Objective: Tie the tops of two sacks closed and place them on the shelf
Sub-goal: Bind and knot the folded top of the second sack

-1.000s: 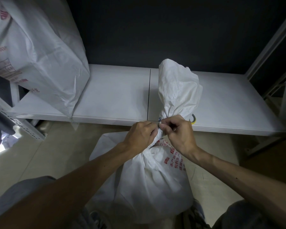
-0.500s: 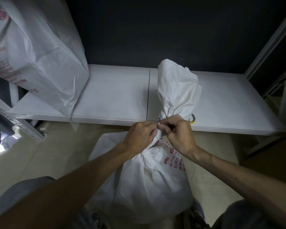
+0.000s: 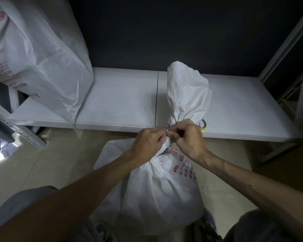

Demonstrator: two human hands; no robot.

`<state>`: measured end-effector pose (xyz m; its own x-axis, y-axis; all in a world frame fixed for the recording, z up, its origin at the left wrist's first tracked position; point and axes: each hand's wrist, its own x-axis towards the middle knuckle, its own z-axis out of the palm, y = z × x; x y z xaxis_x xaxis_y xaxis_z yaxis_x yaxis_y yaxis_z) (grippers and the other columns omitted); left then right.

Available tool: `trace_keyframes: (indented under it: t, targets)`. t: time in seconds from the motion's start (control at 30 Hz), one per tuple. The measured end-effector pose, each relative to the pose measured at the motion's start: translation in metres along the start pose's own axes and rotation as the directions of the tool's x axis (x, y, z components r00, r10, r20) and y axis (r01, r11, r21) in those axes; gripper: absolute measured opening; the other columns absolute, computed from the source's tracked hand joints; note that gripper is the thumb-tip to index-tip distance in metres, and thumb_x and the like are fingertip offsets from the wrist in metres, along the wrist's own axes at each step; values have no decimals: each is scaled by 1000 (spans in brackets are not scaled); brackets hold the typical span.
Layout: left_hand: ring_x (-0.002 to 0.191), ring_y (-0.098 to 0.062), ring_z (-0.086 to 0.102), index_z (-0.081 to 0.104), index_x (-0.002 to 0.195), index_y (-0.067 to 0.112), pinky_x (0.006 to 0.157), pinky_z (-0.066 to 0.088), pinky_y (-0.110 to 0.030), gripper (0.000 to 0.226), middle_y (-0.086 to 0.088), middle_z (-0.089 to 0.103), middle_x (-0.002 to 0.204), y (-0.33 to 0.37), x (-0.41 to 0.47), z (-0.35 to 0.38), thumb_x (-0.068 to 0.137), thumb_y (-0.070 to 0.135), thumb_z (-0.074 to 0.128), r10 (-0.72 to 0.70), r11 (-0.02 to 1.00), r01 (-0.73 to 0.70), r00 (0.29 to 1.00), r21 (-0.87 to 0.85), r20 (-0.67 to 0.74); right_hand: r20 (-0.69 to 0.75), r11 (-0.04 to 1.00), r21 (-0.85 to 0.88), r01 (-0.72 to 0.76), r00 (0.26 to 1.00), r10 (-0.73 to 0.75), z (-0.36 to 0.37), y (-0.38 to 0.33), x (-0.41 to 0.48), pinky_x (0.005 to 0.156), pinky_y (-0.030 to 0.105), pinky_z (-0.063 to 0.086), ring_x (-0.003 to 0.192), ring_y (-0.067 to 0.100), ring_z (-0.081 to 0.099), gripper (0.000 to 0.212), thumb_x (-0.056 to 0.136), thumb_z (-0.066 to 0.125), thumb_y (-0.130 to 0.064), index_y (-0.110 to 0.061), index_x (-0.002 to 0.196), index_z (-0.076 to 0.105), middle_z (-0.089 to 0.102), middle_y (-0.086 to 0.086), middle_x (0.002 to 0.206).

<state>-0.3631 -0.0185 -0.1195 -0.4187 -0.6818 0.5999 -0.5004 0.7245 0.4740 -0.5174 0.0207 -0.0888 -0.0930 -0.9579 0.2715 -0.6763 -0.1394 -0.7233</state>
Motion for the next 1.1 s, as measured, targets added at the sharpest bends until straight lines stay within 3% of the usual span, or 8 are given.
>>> trace_keyframes:
  t: [0.2, 0.47, 0.73, 0.83, 0.9, 0.97, 1.03, 1.1]
  targets:
    - [46, -18, 50, 59, 66, 2, 54, 35, -18, 21, -8, 60, 57, -2, 1, -1, 87, 4, 60, -17, 1000, 16, 999, 26, 46, 26, 999, -37, -2, 1000, 3, 1, 2, 7, 77, 0, 30, 96, 10, 45, 3, 82, 76, -12, -15, 81, 77, 63, -2, 84]
    - [50, -21, 58, 68, 74, 2, 52, 44, -21, 9, -9, 66, 62, 0, 1, 0, 83, 1, 67, 14, 997, -17, 999, 79, 40, 80, 982, -50, 180, 981, -176, -10, 4, 10, 74, 21, 49, 80, 7, 60, 8, 90, 66, -14, -12, 88, 74, 66, -2, 86]
    - [53, -18, 54, 65, 76, 2, 57, 41, -20, 12, -8, 64, 64, -1, 0, 5, 88, 4, 64, 15, 997, -19, 999, 80, 48, 323, 704, -422, 571, 820, -472, -20, 5, 17, 44, 35, 47, 63, 24, 60, 24, 87, 45, -12, -7, 92, 67, 60, 5, 82]
    - [56, -15, 55, 67, 82, 5, 58, 48, -27, 10, -4, 66, 67, 3, 0, 5, 90, 9, 64, -172, 982, 179, 980, -62, 97, 366, 622, -466, 630, 777, -512, -23, 1, 21, 42, 28, 38, 57, 22, 57, 26, 81, 43, -10, -7, 84, 68, 59, 4, 76]
    - [71, -14, 66, 70, 90, 10, 69, 51, -24, 5, 0, 72, 77, 4, 5, 3, 86, 13, 69, -442, 828, 501, 860, -252, 256, 382, 595, -489, 638, 770, -511, -26, -2, 23, 43, 26, 34, 55, 22, 57, 26, 78, 43, -10, -7, 82, 68, 59, 4, 74]
    - [85, -16, 70, 72, 89, 15, 78, 51, -27, 11, 1, 74, 84, 3, 12, -2, 78, 18, 72, -591, 508, 749, 662, -426, 460, 362, 636, -482, 603, 798, -482, -27, -4, 23, 42, 26, 34, 56, 24, 57, 27, 78, 42, -14, -6, 81, 67, 58, 5, 74]
    - [75, -14, 69, 68, 85, 11, 68, 52, -23, 7, 0, 71, 74, 4, 21, -6, 83, 18, 68, -604, 274, 829, 544, -488, 583, 321, 697, -455, 555, 832, -453, -24, -7, 20, 41, 28, 36, 57, 26, 57, 30, 76, 40, -18, -6, 79, 66, 58, 6, 74]
    - [58, -9, 56, 59, 85, 10, 53, 43, -19, 10, 3, 58, 62, 6, 26, -7, 89, 18, 61, -573, 240, 841, 526, -485, 628, 289, 738, -443, 509, 860, -420, -19, -9, 18, 42, 30, 39, 59, 28, 57, 26, 77, 42, -17, -6, 79, 66, 57, 7, 76]
